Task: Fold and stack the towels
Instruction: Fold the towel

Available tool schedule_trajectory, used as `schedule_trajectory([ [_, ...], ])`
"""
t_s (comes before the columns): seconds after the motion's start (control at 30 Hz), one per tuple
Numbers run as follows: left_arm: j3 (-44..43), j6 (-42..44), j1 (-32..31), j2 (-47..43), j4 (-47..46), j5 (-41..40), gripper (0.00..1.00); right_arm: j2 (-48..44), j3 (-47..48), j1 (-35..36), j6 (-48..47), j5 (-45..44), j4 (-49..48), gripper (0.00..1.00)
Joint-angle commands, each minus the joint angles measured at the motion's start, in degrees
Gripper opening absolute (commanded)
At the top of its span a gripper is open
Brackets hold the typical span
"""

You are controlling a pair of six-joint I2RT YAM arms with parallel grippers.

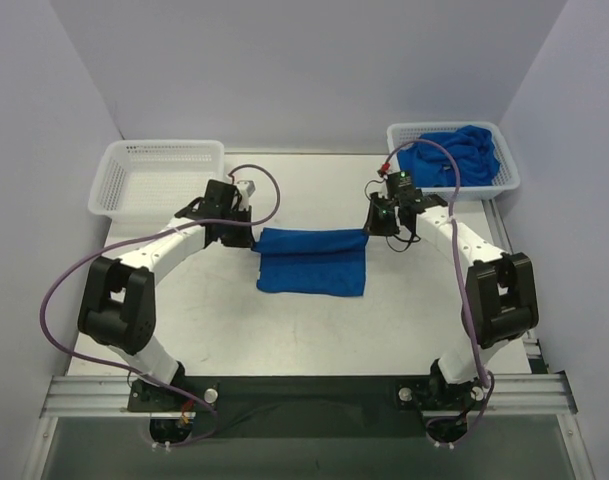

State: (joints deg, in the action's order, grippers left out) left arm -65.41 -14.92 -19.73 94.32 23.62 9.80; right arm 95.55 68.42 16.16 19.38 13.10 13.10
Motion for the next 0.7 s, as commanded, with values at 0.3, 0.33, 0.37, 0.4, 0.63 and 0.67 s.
schedule_trajectory([
  [0.3, 8.45, -3.71, 0.22, -0.82, -3.57, 3.90, 0.00, 0.24, -7.51, 1.68, 1.54, 0.87, 0.53, 0.00],
  [0.33, 8.37, -3.80, -0.05, -0.20, -3.75, 3.82, 0.00, 0.78, -8.12, 1.68, 2.24, 1.13, -1.05, 0.00],
  [0.37, 8.28, -3.89, -0.22, 0.50, -3.93, 3.82, 0.00, 1.30, -8.74, 1.68, 3.03, 1.31, -1.67, 0.00],
  [0.4, 7.76, -3.89, -0.31, 1.82, -4.02, 3.82, 0.00, 2.35, -9.44, 1.68, 3.38, 1.31, -2.37, 0.00],
  [0.63, 6.35, -4.59, -0.49, 4.29, -3.67, 3.73, 0.00, 4.47, -10.06, 1.50, 2.69, 0.34, -3.87, 0.00],
  [0.67, 6.17, -4.59, -0.49, 4.12, -3.49, 3.65, 0.00, 4.21, -10.15, 1.42, 2.60, 0.34, -3.87, 0.00],
])
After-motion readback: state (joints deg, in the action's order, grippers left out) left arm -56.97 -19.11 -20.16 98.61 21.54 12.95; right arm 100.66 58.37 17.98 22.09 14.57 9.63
